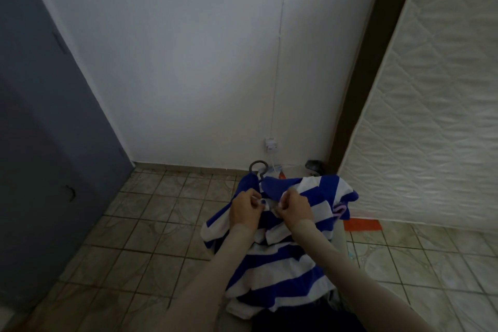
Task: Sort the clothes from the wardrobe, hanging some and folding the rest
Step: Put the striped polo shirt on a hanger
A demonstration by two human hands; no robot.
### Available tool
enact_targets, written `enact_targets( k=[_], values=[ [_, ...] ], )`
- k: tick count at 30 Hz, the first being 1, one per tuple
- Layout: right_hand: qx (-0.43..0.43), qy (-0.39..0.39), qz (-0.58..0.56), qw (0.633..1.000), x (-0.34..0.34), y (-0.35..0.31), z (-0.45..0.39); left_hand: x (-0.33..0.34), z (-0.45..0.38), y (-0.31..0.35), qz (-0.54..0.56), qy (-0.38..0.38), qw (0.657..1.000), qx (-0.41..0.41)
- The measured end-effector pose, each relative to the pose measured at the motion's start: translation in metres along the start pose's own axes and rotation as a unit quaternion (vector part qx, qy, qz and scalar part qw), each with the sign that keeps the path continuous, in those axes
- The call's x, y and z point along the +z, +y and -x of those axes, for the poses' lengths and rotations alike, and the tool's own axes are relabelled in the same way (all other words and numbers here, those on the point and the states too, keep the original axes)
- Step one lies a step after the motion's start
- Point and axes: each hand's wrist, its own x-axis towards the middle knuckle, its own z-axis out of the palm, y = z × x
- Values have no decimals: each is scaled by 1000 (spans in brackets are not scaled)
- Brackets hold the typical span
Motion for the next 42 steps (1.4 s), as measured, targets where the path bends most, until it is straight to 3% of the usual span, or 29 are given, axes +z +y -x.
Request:
enact_targets(
  k=[2, 8, 13, 30, 36, 42],
  values=[
    [48, -5, -56, 997, -1, 2, 0, 3, 0, 1, -9, 6, 1000, 2],
    [100, -38, -66, 992, -3, 6, -1, 8, 1, 3, 2, 34, 999, -15],
    [85, -27, -143, 986, -3, 1, 5, 11, -1, 1, 2, 30, 999, -25],
    [21, 46, -135, 990, 17, -10, 19, -3, 10, -3, 247, -57, 962, -99],
    [-14, 58, -115, 992, 19, -3, 24, -3, 14, 0, 242, -67, 962, -108],
    [-56, 47, -59, 996, 14, 0, 22, -4, 13, 3, 165, -36, 981, -97]
  ],
)
